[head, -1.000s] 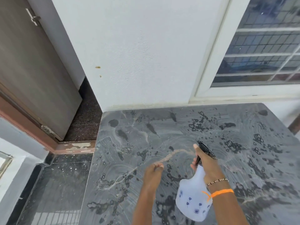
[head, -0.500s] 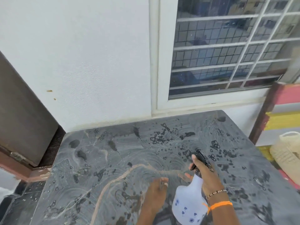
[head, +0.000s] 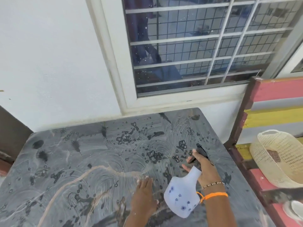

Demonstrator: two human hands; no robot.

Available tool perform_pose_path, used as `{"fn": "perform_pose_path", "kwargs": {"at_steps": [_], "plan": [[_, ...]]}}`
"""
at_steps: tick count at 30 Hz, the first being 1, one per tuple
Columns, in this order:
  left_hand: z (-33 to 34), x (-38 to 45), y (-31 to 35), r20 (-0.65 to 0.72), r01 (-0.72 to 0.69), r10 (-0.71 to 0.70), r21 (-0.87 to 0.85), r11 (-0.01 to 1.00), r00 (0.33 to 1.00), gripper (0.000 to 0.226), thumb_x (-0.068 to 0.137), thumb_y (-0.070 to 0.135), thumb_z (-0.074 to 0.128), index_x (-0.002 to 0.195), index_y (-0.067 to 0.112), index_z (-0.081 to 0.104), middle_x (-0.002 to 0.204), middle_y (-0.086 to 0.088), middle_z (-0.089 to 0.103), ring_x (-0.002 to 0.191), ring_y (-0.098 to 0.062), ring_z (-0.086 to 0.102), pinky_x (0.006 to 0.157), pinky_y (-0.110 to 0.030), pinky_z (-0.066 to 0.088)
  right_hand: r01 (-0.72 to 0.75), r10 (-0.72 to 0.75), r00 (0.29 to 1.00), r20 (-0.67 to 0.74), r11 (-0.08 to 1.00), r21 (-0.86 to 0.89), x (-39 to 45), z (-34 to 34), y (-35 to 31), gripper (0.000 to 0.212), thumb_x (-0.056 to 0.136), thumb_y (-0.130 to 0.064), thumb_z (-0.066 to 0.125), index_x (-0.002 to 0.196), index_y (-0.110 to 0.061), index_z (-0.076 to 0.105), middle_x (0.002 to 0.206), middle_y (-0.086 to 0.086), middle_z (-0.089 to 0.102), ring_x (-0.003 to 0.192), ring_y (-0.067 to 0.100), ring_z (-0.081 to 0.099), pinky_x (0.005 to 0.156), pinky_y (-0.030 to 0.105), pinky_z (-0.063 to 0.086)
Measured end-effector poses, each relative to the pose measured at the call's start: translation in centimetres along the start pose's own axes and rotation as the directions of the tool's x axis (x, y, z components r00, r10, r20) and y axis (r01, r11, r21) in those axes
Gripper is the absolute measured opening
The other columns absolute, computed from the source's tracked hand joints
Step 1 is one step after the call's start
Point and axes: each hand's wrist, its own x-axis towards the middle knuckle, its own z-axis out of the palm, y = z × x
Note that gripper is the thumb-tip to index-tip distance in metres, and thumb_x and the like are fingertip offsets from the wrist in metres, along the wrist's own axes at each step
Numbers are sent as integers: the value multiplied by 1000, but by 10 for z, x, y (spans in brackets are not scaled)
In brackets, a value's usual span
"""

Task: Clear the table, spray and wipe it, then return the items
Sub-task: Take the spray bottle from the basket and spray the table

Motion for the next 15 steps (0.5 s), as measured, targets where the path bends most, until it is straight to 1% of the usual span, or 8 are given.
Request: {"fn": "perform_pose_path", "kwargs": {"at_steps": [2,4,5,8,9,11,13,15], "plan": [[3,1,0,-13,9,-9,31,999,1000,73,93,17,48,150,15,2,159,1,2,146,-23,1,119,-32,11,-20,21,998,-54,999,29,6,-9,-2,23,95,-18,50,75,-10,56,59,9,48,63,22,44,68,41,49],[5,0,1,-33,11,-10,48,999,999,73,93,15,49,149,15,2,159,2,2,146,-22,2,119,-32,10,-57,64,991,-117,996,66,9,-15,-4,27,94,-21,52,69,-11,52,62,9,42,58,21,41,64,37,47],[5,0,2,-45,13,-11,58,998,999,72,93,13,48,149,15,3,159,2,3,146,-21,2,119,-31,10,-71,80,990,-119,995,75,9,-18,-6,28,94,-22,53,68,-11,51,59,9,44,56,21,42,61,35,47],[7,1,3,-88,19,-14,64,998,996,72,91,9,47,149,16,5,159,2,5,146,-21,4,119,-32,11,-94,95,995,-6,991,94,6,-28,-7,26,93,-21,54,70,-10,55,44,5,53,46,20,51,50,31,52],[7,1,3,-95,17,-12,58,998,995,72,91,9,48,149,16,6,158,1,5,146,-21,4,119,-32,11,-90,88,996,30,992,90,3,-30,-7,25,93,-20,53,71,-10,56,43,5,54,47,21,52,51,31,53],[7,1,3,-95,1,5,61,998,995,74,90,12,50,149,15,6,158,1,6,146,-22,4,119,-32,11,-77,74,995,66,996,45,-3,-35,-4,24,93,-21,53,71,-11,56,47,5,56,58,23,52,60,38,53],[6,-1,3,-91,-22,27,65,998,995,75,91,15,53,149,15,6,158,0,6,146,-23,5,119,-33,12,-65,64,996,64,998,4,-14,-37,1,25,93,-21,52,71,-11,56,55,7,55,65,23,49,68,43,52],[7,-3,-1,-90,-40,46,72,997,995,76,90,19,57,149,14,9,158,-1,7,146,-24,5,119,-35,14,-63,65,997,38,997,-41,-27,-39,9,26,94,-22,51,72,-10,55,65,11,51,67,24,48,69,44,51]]}}
